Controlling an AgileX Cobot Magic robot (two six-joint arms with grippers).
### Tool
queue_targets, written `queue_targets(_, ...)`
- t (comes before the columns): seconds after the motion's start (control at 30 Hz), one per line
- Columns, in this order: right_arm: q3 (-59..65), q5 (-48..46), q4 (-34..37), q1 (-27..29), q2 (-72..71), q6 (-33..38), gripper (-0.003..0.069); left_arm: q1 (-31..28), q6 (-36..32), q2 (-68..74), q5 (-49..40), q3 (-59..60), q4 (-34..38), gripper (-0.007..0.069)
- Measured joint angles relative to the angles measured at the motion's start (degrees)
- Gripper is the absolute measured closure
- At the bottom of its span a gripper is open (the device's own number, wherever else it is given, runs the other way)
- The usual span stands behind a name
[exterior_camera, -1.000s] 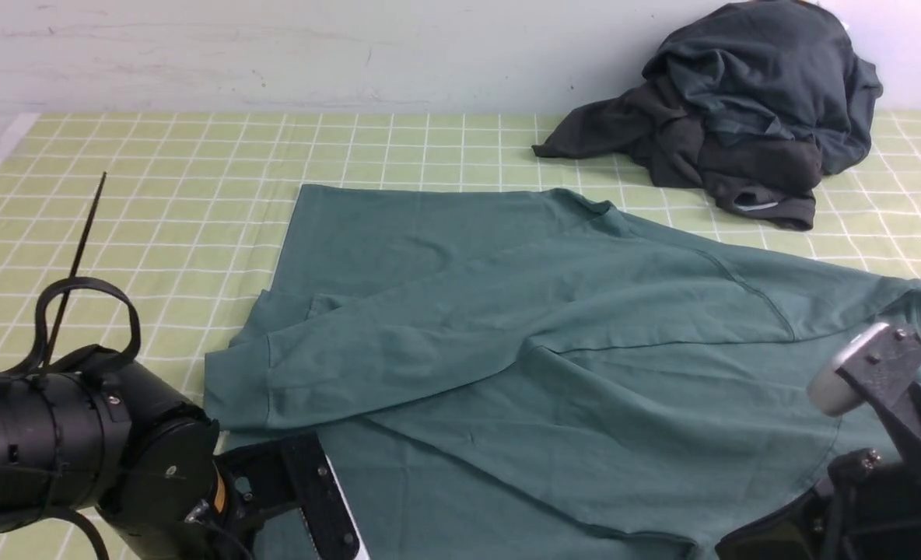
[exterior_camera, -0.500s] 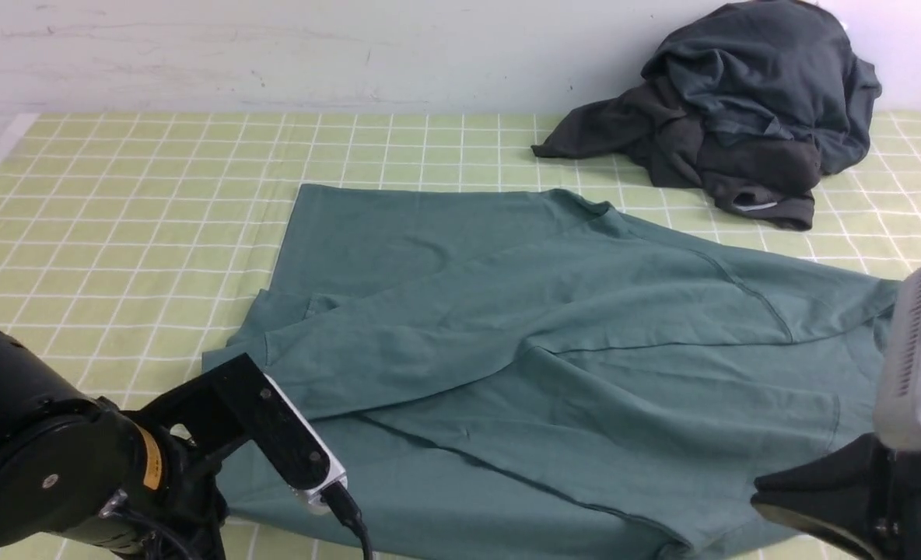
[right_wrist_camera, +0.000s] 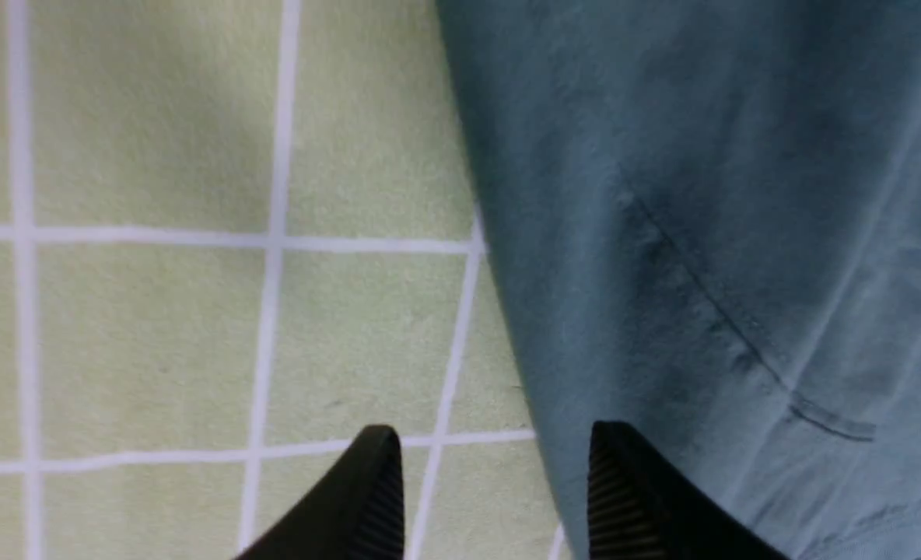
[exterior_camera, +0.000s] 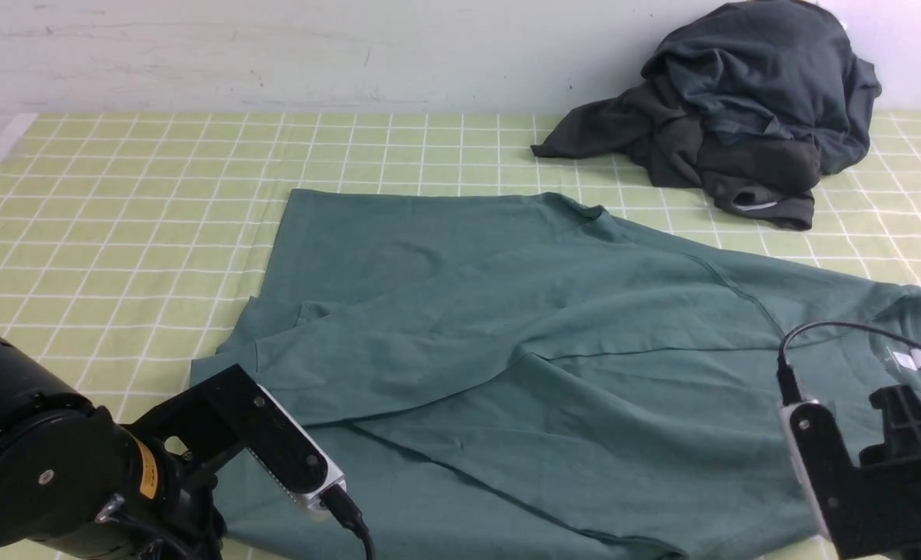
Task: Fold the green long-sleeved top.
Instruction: Use both arms simultaneously to clamp the lower edge of the clothing fabric
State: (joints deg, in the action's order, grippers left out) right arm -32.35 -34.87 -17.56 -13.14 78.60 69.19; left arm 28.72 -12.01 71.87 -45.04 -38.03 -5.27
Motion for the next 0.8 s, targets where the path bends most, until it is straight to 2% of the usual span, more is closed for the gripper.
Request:
queue_targets(0.1, -0.1, 3.1, -7.8, 0.0, 5.3, -4.2, 0.0365, 0.0, 0.0, 0.0, -0.1, 0.0, 0.3, 0.0618)
queue_targets(0.23, -0.4, 5.3, -14.9, 0.0, 8.4, -9.5, 0.0409, 0.0, 0.0, 0.0, -0.1, 0.0, 0.4, 0.0618)
queue_targets(0.43, -0.6, 8.1, -21.9, 0.0, 9.5, -17.3, 0.0482, 0.0, -0.1, 0.0, -0.1, 0.0, 0.6, 0.0618)
queue_targets(0.57, -0.6, 8.5, -22.8, 0.0, 9.7, -19.8, 0.0512, 0.0, -0.1, 0.0, -0.2, 0.0, 0.8, 0.0618)
queue_targets(0.67, -0.6, 8.6, -21.0, 0.0, 9.8, -23.3, 0.0571, 0.0, -0.1, 0.0, -0.2, 0.0, 0.9, 0.0618)
queue_targets(0.73, -0.6, 8.4, -18.3, 0.0, 9.8, -25.9, 0.0604, 0.0, 0.0, 0.0, -0.4, 0.0, 1.3, 0.0618)
queue_targets(0.8, -0.6, 8.1, -11.2, 0.0, 9.2, -32.0, 0.0652, 0.0, 0.3, 0.0, -1.4, 0.0, 2.0, 0.0618)
